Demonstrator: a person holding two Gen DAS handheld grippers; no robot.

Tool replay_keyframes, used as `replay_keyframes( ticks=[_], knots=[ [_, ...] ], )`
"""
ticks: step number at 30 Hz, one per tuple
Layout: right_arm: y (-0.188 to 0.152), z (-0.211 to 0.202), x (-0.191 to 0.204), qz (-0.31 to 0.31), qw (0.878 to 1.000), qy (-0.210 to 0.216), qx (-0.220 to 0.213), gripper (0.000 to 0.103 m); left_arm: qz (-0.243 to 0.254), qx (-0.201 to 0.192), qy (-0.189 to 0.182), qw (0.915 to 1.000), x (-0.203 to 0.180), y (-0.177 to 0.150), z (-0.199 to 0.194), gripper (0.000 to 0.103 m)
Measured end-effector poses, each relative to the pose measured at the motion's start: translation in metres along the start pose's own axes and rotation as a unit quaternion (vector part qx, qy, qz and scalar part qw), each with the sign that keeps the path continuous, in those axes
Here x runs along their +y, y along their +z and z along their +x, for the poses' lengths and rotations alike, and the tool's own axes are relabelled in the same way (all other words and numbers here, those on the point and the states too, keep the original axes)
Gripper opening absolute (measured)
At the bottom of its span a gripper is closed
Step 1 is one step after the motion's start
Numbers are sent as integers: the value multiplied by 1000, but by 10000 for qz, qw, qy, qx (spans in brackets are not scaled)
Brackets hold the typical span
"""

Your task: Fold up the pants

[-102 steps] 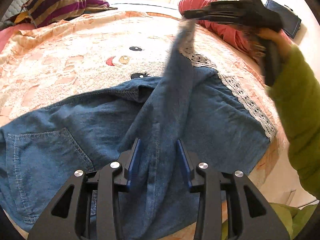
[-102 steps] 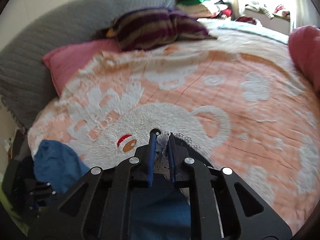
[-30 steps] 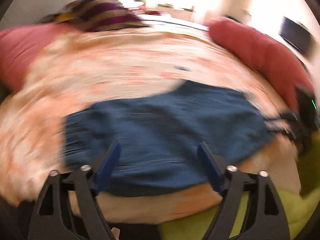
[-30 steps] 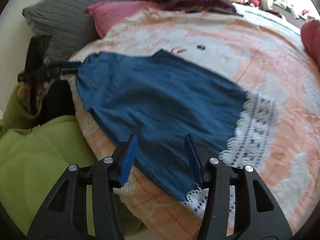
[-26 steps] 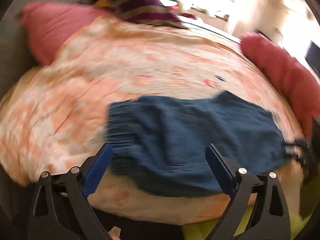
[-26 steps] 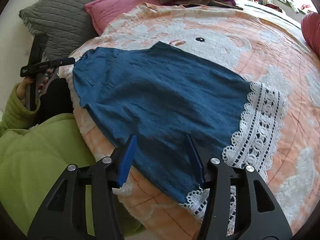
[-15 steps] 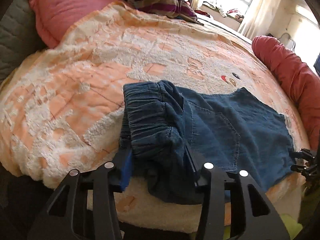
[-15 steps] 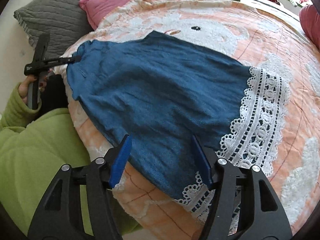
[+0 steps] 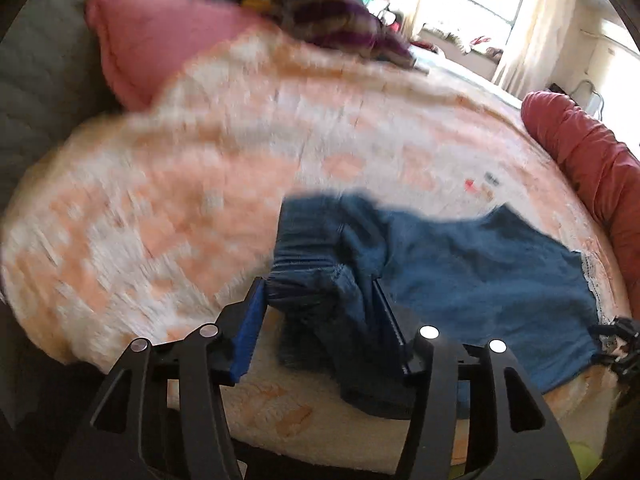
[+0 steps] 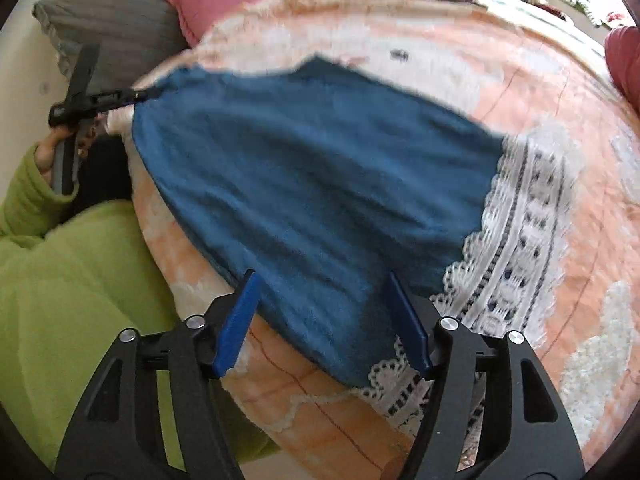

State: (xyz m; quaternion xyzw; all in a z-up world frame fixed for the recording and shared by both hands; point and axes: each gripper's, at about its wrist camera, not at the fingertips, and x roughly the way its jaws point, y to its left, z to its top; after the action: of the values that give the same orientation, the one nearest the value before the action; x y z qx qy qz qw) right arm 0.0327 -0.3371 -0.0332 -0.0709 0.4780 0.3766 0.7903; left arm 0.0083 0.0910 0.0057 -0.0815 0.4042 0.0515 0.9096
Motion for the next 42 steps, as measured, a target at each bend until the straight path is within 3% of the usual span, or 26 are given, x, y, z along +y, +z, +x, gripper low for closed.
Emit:
replay_keyframes(
  ticks=[3, 4, 7, 11, 15, 18, 20, 22, 24, 27, 30, 33, 34, 39, 42],
  knots=[
    [9, -13, 10, -111, 9989, 230, -387, 56, 525, -335, -95, 9980, -36, 9, -22, 52],
    [12, -11, 14, -180, 9988, 265, -372, 56, 637, -338, -182, 9972, -45, 10, -23, 57],
    [15, 4, 26, -305, 9986, 416, -154, 56, 1089, -153, -531, 9925, -84, 10, -14, 59],
    [6, 32, 29, -229, 9983, 388, 360, 55, 1466, -101, -381, 9884, -105, -4, -9, 60],
    [2, 32, 30, -224, 9984, 421, 294, 59, 1102, -339, 33, 9933, -77, 3, -20, 60],
    [2, 32, 30, -281, 9981, 437, 339, 59, 496, -640, 464, 9956, -41, 12, -43, 60],
    [6, 31, 31, -311, 9979, 456, 351, 59, 261, -838, 289, 9957, -31, 18, -58, 60],
    [11, 22, 30, -275, 9982, 487, 194, 59, 348, -909, -15, 9953, -38, 21, -67, 60],
    [19, 10, 27, -240, 9988, 412, -104, 59, 593, -812, -379, 9942, -59, 20, -63, 60],
    [30, 3, 19, -49, 9991, 163, -378, 59, 1065, -276, -881, 9900, -98, 9, -33, 61],
    [32, 9, 8, 147, 9994, -85, -297, 59, 1619, 451, -575, 9841, -122, -16, 12, 70],
    [24, 26, -1, 339, 9993, -169, 41, 58, 1772, 1086, -338, 9776, -119, -38, 43, 72],
    [19, 35, -4, 396, 9988, -181, 214, 58, 1770, 1129, -379, 9770, -117, -44, 48, 72],
    [19, 35, -3, 395, 9990, -115, 147, 61, 1648, 1031, -567, 9793, -112, -42, 41, 77],
    [20, 11, -13, 494, 9986, -12, -184, 61, 1602, 777, -755, 9811, -114, -30, 23, 77]
  ],
)
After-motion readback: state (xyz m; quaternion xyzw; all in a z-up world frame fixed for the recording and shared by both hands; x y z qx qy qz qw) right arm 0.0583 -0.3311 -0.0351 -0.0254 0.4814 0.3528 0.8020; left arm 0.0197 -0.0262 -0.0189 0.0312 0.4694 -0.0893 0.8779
